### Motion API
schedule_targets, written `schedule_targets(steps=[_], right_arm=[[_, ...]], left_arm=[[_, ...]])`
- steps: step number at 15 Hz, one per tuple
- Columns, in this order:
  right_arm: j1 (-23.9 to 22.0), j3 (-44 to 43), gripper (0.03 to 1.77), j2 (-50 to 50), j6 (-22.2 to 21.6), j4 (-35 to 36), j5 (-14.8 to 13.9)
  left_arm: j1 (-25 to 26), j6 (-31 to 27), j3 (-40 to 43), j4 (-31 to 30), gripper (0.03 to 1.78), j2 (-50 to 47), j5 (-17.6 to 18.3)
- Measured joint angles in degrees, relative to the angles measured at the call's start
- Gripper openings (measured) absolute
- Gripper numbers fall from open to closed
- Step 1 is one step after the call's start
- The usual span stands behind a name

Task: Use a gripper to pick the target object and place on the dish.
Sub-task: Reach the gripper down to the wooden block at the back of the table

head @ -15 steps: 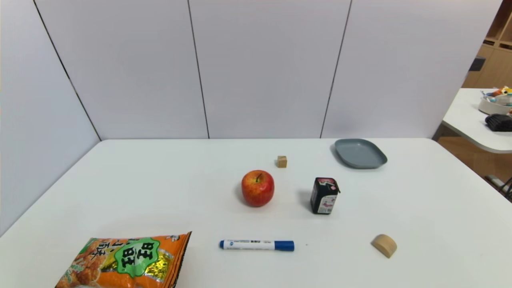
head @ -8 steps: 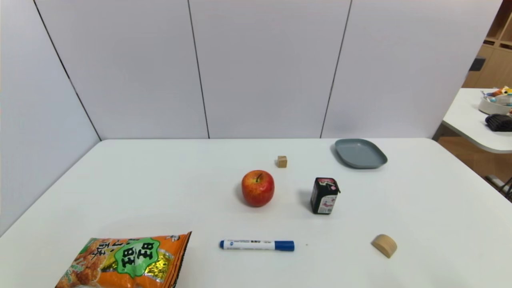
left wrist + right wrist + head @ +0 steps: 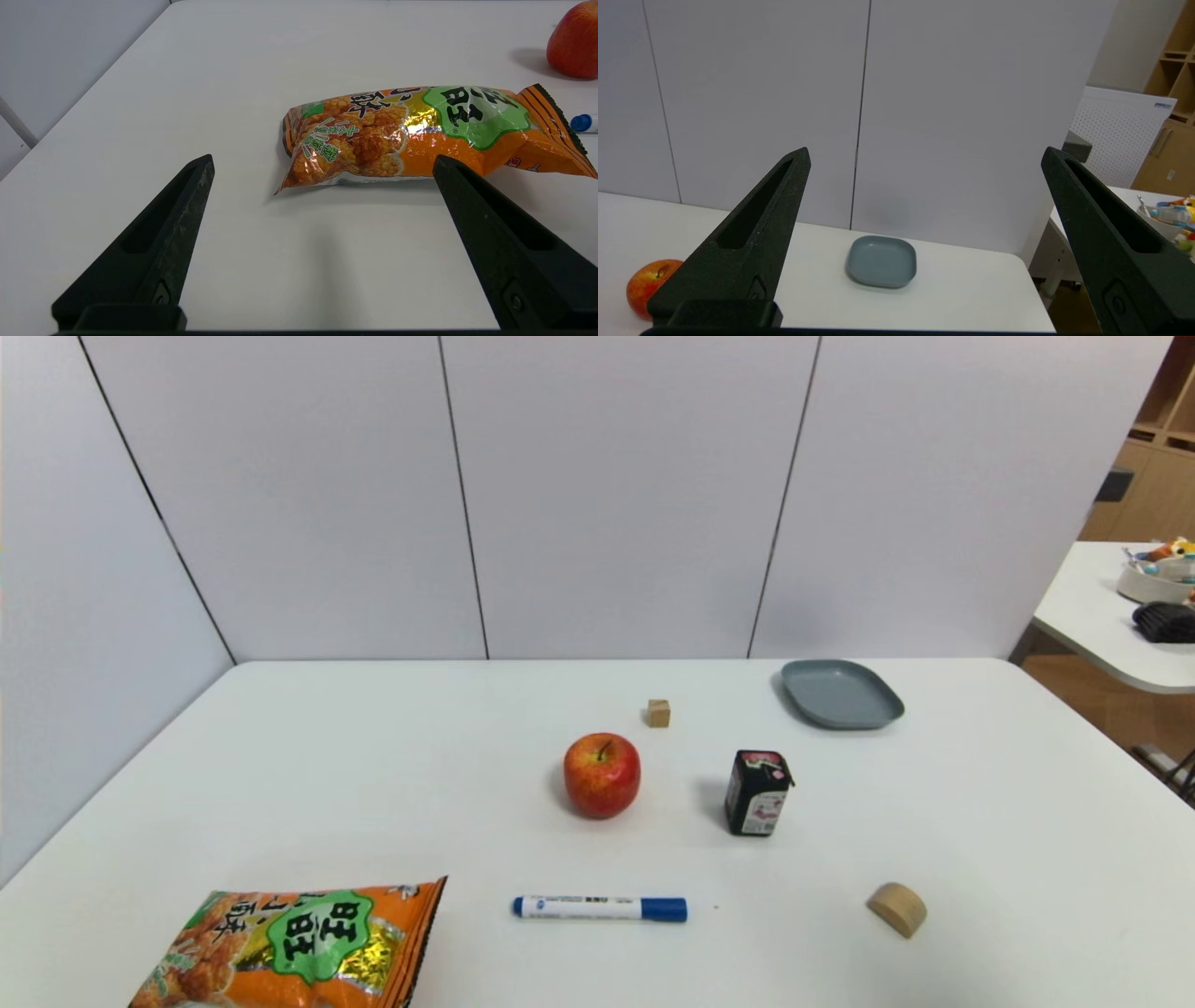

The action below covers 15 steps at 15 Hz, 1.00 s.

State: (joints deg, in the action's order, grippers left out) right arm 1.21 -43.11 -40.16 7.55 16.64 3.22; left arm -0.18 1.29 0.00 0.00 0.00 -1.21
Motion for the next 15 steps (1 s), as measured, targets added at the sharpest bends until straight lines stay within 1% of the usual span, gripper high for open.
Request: schedule_targets(steps=[2, 4, 5, 10, 11, 12, 13, 15], right_arm=[[0.1, -4.7, 1.71, -4.6, -0.1, -0.5, 2.2], [0.6, -8.1, 1.71, -8.9, 0.0, -0.9, 5.1], [1.4, -9.6, 1.71, -10.9, 0.1, -1.2, 5.8], [5.8, -21.3, 1.71, -22.2, 0.2, -5.8, 5.9], [6.9, -24.1, 1.71, -24.8, 0.1, -6.1, 5.6], [9.2, -26.7, 1.71, -27.5, 0.1, -6.1, 4.5], [12.3, -28.9, 1.71, -29.9, 0.2, -5.9, 3.0], [18.4, -34.8, 1.71, -35.0, 0.4, -5.9, -1.4]], left_arm=[[0.0, 0.0, 0.0, 0.0, 1.69, 0.0, 0.0], [0.0, 0.0, 0.0, 0.0, 1.69, 0.0, 0.0], [0.0, 0.0, 0.0, 0.0, 1.69, 0.0, 0.0], [0.0, 0.0, 0.0, 0.0, 1.69, 0.0, 0.0], [0.0, 0.0, 0.0, 0.0, 1.69, 0.0, 0.0], [0.0, 0.0, 0.0, 0.0, 1.69, 0.0, 0.0], [0.0, 0.0, 0.0, 0.0, 1.69, 0.0, 0.0], [0.0, 0.0, 0.0, 0.0, 1.69, 0.0, 0.0]])
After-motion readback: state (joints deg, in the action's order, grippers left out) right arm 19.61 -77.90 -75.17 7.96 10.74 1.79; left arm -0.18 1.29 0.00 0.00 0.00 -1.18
